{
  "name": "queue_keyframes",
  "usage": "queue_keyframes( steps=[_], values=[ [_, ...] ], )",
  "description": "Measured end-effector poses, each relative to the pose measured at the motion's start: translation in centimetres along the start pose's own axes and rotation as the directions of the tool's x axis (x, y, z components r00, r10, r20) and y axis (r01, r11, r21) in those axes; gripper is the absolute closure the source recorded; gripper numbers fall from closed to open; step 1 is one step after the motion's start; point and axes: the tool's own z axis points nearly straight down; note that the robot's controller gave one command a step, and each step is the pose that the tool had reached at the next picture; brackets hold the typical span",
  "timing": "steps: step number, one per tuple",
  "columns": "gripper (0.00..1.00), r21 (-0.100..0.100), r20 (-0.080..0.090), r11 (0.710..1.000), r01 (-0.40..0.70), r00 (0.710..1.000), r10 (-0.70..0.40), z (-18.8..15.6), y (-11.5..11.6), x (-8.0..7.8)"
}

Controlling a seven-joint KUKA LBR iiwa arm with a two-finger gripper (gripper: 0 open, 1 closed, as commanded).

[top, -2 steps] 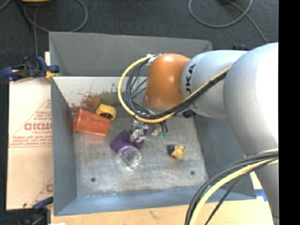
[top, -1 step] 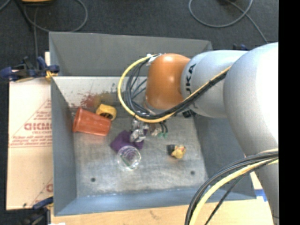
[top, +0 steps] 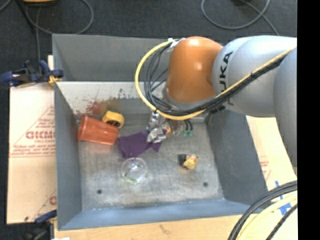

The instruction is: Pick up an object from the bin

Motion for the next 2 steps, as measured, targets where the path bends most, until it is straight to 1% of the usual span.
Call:
queue_keyframes(
  steps=[2],
  values=[
    [1.0, 0.001, -0.002, 1.0, 0.014, 1.0, -0.014, -0.02, -0.06, 0.12]
  ],
)
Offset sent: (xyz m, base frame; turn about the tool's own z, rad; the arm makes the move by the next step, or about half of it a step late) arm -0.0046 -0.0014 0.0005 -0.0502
